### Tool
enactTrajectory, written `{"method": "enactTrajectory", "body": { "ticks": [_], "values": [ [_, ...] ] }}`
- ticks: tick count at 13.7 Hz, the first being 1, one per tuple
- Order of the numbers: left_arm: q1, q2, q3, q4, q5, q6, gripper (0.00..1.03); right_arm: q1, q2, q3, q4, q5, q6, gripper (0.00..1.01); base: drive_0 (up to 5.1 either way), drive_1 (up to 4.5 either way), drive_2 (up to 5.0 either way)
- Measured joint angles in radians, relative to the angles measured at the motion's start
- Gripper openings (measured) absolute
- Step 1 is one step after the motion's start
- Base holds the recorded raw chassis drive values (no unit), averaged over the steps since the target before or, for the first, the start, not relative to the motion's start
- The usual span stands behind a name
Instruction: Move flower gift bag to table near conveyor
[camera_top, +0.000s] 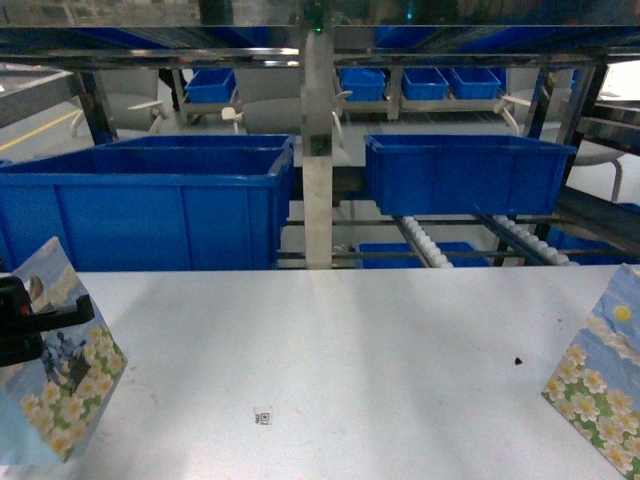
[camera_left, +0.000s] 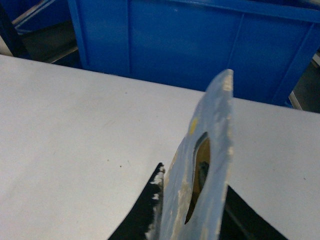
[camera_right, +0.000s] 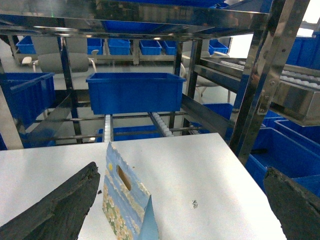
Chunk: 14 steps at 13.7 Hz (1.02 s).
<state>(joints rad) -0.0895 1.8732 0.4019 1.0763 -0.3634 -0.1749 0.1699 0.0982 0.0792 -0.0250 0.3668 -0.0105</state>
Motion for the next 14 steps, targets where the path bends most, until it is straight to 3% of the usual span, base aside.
{"method": "enactTrajectory", "body": {
  "ticks": [3, 6, 9, 13, 14],
  "values": [
    [-0.020, -0.072, -0.052, -0.005, 0.000, 0.014, 0.60, 0.000, 0.000, 0.000, 0.000, 0.000, 0.000, 0.98, 0.0, 0.00, 0.0],
    [-0.047, -0.180, -0.092, -0.034, 0.039, 0.017, 0.99, 0.000, 0.000, 0.000, 0.000, 0.000, 0.000, 0.98, 0.0, 0.00, 0.0],
    [-0.047, -0.231, -0.142, -0.030, 0.047, 0.017, 0.98, 0.000, 0.000, 0.000, 0.000, 0.000, 0.000, 0.98, 0.0, 0.00, 0.0],
    [-0.017, -0.138, -0.179, 0.037, 0.096, -0.032, 0.98, 0.000, 0.000, 0.000, 0.000, 0.000, 0.000, 0.98, 0.0, 0.00, 0.0],
    [-0.020, -0.143, -0.182, 0.004, 0.122, -0.047, 0.98, 0.000, 0.000, 0.000, 0.000, 0.000, 0.000, 0.98, 0.0, 0.00, 0.0]
  ]
}}
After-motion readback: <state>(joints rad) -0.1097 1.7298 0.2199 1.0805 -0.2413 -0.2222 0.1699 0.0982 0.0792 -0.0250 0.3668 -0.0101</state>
